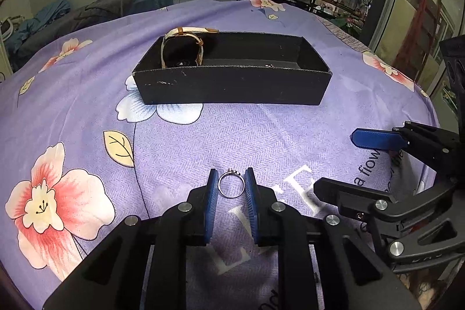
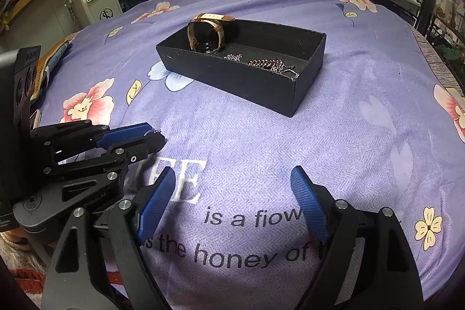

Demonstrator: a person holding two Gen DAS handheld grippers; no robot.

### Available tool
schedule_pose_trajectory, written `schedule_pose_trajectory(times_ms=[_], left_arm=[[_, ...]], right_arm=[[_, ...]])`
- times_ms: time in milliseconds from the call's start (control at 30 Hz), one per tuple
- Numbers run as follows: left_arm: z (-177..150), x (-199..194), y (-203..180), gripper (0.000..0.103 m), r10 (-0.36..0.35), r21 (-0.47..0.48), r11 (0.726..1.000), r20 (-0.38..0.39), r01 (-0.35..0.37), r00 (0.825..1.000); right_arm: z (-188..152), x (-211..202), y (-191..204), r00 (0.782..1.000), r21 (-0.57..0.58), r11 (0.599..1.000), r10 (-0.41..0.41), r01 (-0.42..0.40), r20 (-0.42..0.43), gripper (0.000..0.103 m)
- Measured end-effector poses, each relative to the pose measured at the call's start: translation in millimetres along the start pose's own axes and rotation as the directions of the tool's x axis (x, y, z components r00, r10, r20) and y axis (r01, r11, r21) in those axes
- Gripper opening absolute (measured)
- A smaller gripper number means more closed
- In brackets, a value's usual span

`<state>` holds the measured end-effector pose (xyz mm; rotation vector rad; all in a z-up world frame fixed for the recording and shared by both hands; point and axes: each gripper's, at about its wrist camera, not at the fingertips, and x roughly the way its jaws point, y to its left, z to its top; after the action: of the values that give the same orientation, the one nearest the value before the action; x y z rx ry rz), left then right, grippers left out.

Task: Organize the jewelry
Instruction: 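Close the left tool on the small silver ring, then carry the silver ring into the black box and open the left tool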

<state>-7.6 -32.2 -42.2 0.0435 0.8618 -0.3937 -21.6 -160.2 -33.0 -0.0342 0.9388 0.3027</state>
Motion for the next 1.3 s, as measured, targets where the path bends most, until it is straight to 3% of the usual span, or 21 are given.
schedule_pose_trajectory(times_ms=[300,933,1300], left_arm=[[8.1,-8.5,11.6,0.018,0.004,-0.048,0.999,0.014,-0.003,1.000],[51.2,-18.1,4.5,0.018,-0.009,-0.015,1.000,0.092,0.010,0.996],[87.4,-11.8,6.6,0.018,0.004,0.001,1.000,0.134,-0.004,0.991]], right_arm=[[8.6,-2.7,0.1,1.000,0.002,1.000,-0.007,0.007,0.003,0.081],[38.8,-12.8,-1.7,0.998,-0.012,1.000,-0.021,0.022,0.062,0.081],[50.9,-9.9,-23.0,0.995,0.030,0.996,-0.085,0.083,0.061,0.081]])
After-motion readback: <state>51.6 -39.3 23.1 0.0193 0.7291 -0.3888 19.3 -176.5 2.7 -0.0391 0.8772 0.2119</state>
